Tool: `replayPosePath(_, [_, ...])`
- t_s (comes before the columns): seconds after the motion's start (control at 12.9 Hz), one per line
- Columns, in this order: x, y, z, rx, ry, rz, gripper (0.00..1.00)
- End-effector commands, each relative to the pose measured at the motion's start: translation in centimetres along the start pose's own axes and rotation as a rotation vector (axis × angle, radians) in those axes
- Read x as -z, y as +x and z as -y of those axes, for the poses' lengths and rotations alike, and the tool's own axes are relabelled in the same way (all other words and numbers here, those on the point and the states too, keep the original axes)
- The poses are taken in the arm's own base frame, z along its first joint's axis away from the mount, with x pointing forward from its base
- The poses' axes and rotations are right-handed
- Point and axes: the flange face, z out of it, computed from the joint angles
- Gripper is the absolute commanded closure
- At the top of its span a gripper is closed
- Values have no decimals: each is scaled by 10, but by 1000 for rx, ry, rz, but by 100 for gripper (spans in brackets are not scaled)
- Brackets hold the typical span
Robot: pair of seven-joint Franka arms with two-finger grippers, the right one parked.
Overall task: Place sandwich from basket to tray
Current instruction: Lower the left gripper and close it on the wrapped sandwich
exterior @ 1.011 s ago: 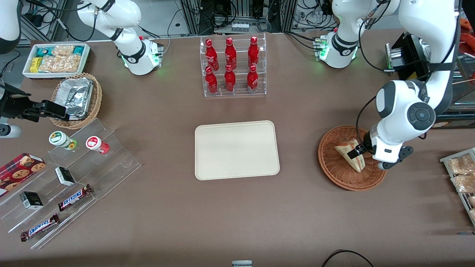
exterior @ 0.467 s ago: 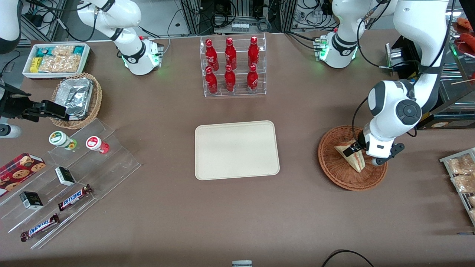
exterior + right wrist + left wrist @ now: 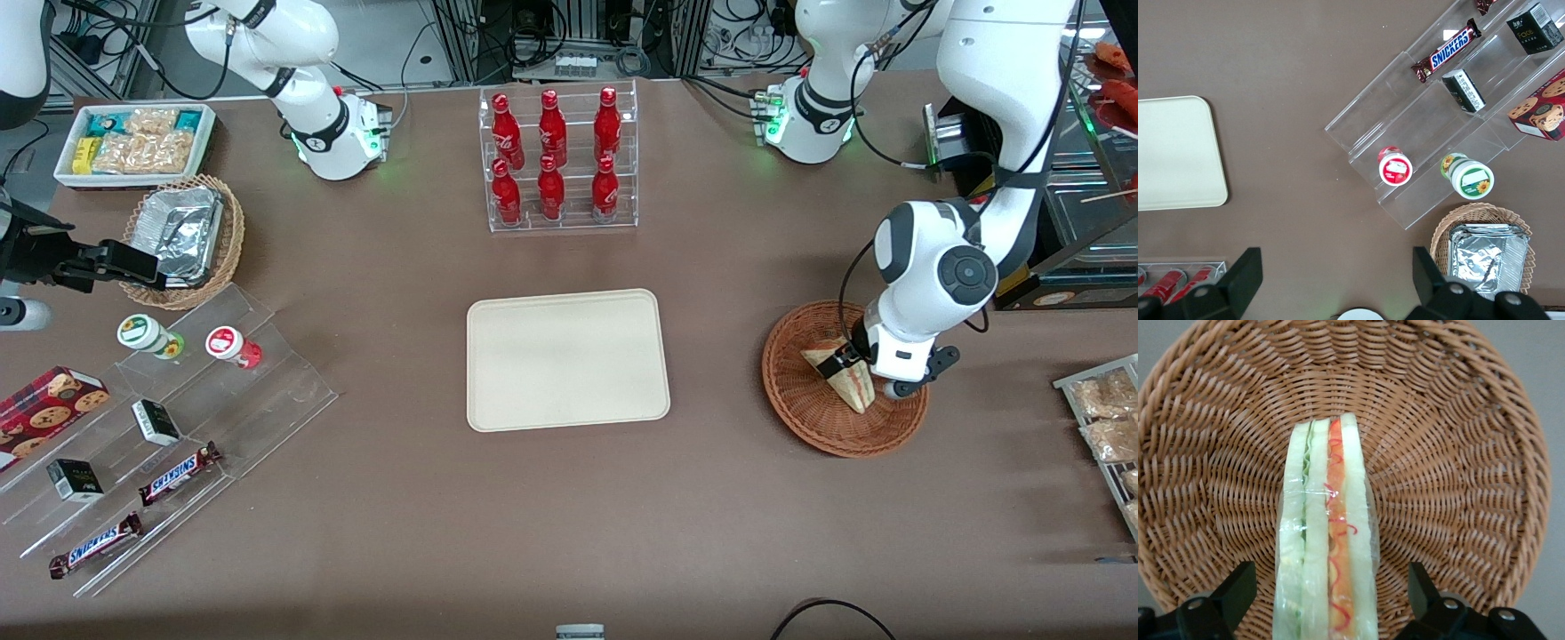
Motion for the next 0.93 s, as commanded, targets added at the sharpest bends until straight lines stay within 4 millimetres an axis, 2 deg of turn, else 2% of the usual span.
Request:
replayPosePath(0.0, [-3, 0, 1, 19, -4, -9, 21])
replayPosePath(0.08, [-2, -1, 2, 19, -1, -5, 55])
replayPosePath(0.16, [-1, -1, 2, 19, 0, -4, 76])
replayPosePath(0.23, [0, -2, 2, 17, 4, 0, 93])
replayPosePath(0.31, [4, -2, 3, 14, 13, 11, 100])
replayPosePath(0.54, [28, 0, 2, 1, 24, 21, 100])
replayPosePath(0.86, [77, 4, -22, -35, 64, 66, 100])
